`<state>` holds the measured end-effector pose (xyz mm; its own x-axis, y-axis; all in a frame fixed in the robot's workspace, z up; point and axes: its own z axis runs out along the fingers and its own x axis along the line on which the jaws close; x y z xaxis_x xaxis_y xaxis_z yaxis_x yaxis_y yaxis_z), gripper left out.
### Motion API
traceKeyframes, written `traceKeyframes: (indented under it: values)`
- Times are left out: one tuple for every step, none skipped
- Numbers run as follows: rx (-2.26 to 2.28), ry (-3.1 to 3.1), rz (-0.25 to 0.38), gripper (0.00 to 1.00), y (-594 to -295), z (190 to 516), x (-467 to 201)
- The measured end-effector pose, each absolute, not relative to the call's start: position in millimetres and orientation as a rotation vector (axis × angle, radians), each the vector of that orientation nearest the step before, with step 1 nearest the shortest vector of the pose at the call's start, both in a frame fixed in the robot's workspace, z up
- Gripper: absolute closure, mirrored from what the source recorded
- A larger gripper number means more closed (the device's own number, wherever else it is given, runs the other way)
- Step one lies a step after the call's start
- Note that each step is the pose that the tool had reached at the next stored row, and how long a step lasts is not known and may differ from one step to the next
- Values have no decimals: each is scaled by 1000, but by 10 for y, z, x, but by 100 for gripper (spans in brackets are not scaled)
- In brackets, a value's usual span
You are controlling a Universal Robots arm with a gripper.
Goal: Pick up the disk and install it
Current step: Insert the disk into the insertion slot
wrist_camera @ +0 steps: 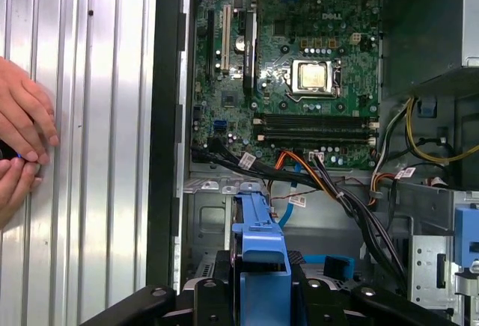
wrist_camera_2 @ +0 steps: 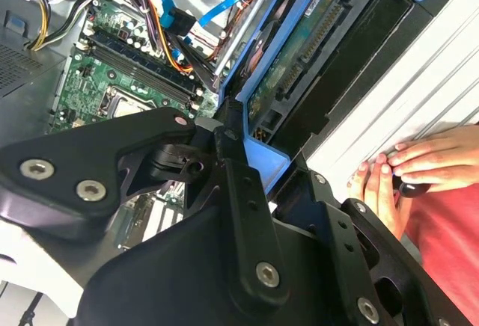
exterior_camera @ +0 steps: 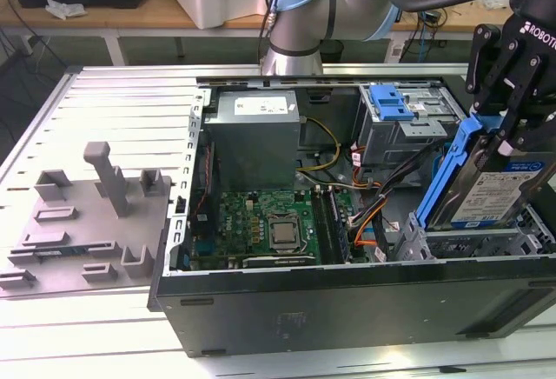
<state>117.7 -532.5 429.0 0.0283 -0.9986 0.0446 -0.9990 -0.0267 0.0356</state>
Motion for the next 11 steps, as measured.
traceKeyframes:
  values:
    - [2211,-2151,11,64,-5325,4290,1177]
    - [2211,-2151,11,64,-5325,4289,1177]
    - [2211,-2151,11,64,-5325,4288,1177]
    - [2211,-2151,11,64,-5325,4287,1176]
    - [2211,-2151,11,64,-5325,4285,1176]
    - [2211,-2151,11,64,-5325,4283,1176]
    - [2211,-2151,11,64,-5325,4280,1177]
    - [2211,-2151,11,64,-5325,4276,1177]
    - [2211,-2151,11,64,-5325,4273,1177]
    - [2211,-2151,11,64,-5325,4269,1176]
    - [2211,-2151,11,64,-5325,4267,1176]
